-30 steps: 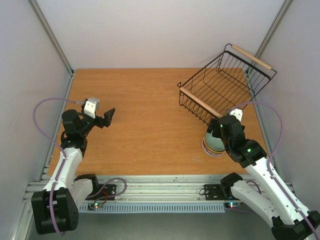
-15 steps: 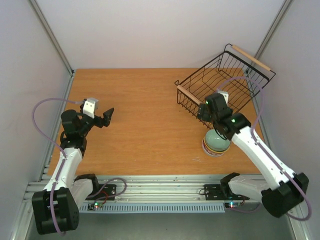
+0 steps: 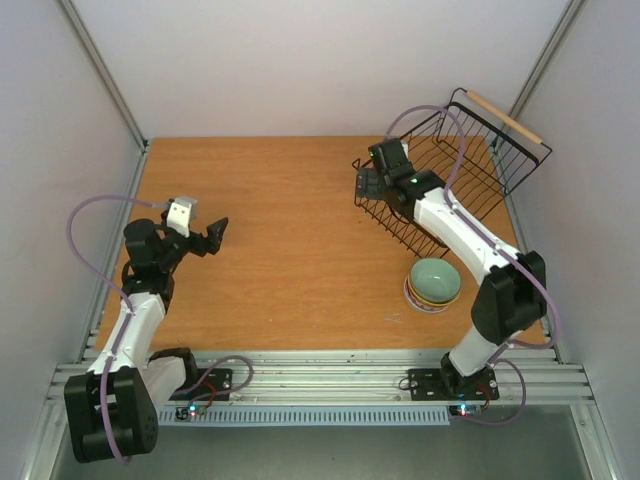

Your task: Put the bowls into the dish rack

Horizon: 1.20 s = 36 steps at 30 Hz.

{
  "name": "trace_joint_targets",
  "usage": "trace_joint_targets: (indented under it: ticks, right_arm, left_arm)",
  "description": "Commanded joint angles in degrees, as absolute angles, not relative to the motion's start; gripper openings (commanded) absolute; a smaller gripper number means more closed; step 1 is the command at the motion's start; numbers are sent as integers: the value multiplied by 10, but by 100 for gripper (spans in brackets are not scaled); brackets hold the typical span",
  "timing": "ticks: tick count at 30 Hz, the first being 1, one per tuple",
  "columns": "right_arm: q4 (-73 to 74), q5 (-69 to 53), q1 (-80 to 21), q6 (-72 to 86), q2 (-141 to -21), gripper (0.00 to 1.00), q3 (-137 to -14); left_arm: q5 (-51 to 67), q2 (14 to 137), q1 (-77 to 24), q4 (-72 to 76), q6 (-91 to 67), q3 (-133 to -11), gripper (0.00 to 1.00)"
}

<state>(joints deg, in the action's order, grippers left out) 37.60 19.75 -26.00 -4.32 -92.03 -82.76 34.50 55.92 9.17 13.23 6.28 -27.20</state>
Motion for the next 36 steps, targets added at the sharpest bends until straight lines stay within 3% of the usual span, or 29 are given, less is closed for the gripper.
trace_joint_targets:
  ticks: [1,10,32,36]
  right_arm:
    - [346,160,-264,-65,-969,99,-867]
    - [311,100,-274,-102,-1035,99,-897]
    - [275,-32,-445,-225,-1097,99,-912]
    - [262,34,-463,-234,-1088,99,-913]
  left_arm:
    - [345,559,96,158,61,-270,94]
    - [347,582,96,165,62,-271,94]
    - [335,598,97,166,66,-275,95]
    - [337,595,97,165,65,-275,95]
